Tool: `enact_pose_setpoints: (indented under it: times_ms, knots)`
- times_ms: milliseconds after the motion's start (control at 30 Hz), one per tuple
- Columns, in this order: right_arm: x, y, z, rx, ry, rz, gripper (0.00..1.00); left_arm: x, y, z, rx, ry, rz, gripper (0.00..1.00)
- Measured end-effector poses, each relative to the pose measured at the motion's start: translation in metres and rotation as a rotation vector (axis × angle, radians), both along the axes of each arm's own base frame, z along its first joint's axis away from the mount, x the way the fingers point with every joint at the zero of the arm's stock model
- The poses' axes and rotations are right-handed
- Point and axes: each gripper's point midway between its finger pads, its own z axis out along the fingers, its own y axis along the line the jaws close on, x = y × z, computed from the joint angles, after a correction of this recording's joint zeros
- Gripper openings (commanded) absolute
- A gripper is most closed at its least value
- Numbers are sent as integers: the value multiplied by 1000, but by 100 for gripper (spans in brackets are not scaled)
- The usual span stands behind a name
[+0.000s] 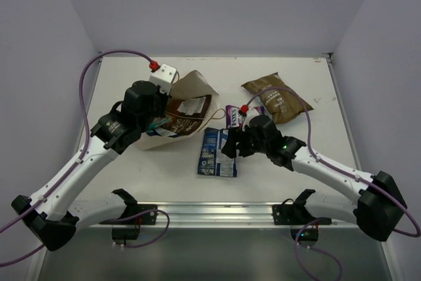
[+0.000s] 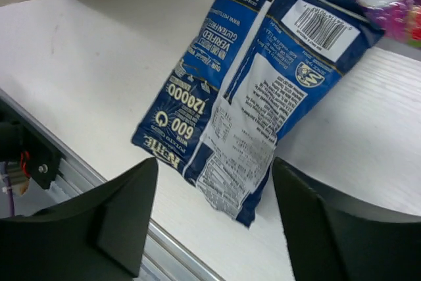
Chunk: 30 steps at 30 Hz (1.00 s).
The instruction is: Take the snacks out of the paper bag
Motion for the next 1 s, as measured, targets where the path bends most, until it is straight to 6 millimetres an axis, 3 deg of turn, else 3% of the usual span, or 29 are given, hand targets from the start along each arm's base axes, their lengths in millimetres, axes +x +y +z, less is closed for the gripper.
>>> enact_pose_setpoints:
  times_ms: [67, 133, 200, 333, 400, 533, 600, 667, 833, 933, 1000]
  knots:
    - [-1, -13, 11, -28, -11, -49, 82, 0, -2, -1, -3, 5, -12, 0]
    - [5, -22, 38, -33, -51, -97, 84, -1, -5, -2, -7, 9, -24, 0]
    - [16, -25, 79, -11, -119, -146, 87, -1, -7, -3, -10, 13, -32, 0]
    - [36, -25, 190, 122, -302, -215, 88, -2, -9, -3, -14, 17, -43, 0]
    - [40, -24, 234, 180, -365, -230, 88, -2, -10, -3, -15, 18, -47, 0]
    - [47, -5, 285, 253, -414, -214, 88, -2, -12, -5, -26, 27, -47, 0]
    - [52, 13, 286, 255, -392, -197, 88, -1, -14, -7, -30, 33, -46, 0]
    - [61, 33, 273, 237, -347, -183, 88, -2, -16, -8, -38, 38, -49, 0]
    - [79, 76, 190, 114, -167, -160, 88, -3, -19, -9, -59, 45, -48, 0]
    - [80, 83, 144, 50, -76, -175, 88, -3, -20, -9, -73, 48, -42, 0]
    - [78, 82, 127, 27, -42, -190, 88, -3, -20, -9, -78, 50, -40, 0]
